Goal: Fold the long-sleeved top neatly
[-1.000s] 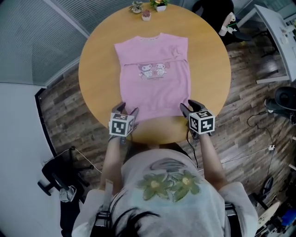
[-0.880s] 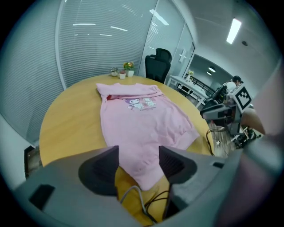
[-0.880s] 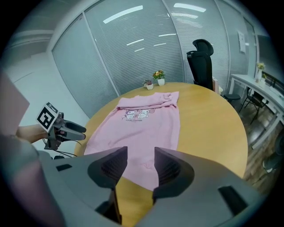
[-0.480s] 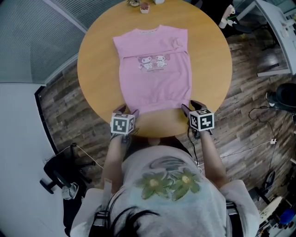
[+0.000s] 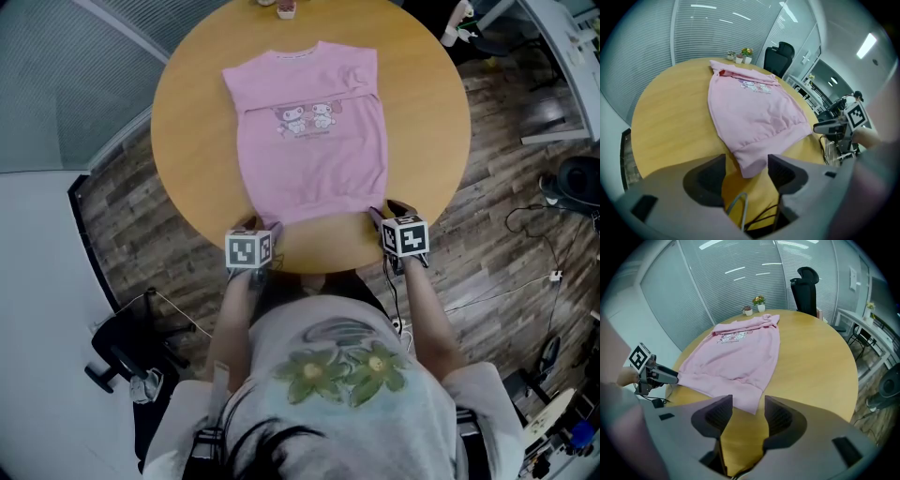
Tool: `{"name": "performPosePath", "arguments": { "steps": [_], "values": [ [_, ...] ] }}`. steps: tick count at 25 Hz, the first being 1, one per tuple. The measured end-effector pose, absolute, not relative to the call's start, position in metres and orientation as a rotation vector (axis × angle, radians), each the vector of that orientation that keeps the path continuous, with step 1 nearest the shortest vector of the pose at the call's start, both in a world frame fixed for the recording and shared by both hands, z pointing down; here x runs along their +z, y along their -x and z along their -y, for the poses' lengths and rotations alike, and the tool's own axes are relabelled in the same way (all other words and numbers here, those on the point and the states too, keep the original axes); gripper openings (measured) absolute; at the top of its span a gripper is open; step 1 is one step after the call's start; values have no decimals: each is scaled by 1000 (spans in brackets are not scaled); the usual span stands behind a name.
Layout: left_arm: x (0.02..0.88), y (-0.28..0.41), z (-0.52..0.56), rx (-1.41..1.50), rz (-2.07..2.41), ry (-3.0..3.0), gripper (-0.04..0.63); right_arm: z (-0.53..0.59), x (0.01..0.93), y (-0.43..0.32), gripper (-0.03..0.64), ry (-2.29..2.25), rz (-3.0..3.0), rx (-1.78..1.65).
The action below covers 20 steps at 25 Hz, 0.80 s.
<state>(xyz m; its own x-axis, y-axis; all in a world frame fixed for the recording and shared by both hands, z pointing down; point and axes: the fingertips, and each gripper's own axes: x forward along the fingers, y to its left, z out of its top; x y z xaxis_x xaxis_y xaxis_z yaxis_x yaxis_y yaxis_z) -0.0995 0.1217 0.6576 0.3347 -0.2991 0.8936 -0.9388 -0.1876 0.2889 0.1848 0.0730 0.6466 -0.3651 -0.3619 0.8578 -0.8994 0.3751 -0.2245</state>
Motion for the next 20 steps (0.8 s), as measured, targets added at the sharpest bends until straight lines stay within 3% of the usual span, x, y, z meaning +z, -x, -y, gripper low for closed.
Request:
{"name": "performPosePath", "arguments": {
  "steps": [11, 14, 17, 20],
  "values": [
    [667, 100, -123, 936, 1184, -1666, 252, -79, 666, -186, 208, -1128, 1831, 897],
    [666, 98, -122, 969, 1189, -1665, 230, -78, 667, -186, 195, -1138, 1825, 878],
    [667, 94, -125, 995, 1188, -1655, 167, -79, 667, -184, 173, -1134, 1815, 855],
    [675, 92, -127, 1047, 1195, -1652, 157, -79, 667, -181, 125, -1122, 1820, 813]
  ]
}}
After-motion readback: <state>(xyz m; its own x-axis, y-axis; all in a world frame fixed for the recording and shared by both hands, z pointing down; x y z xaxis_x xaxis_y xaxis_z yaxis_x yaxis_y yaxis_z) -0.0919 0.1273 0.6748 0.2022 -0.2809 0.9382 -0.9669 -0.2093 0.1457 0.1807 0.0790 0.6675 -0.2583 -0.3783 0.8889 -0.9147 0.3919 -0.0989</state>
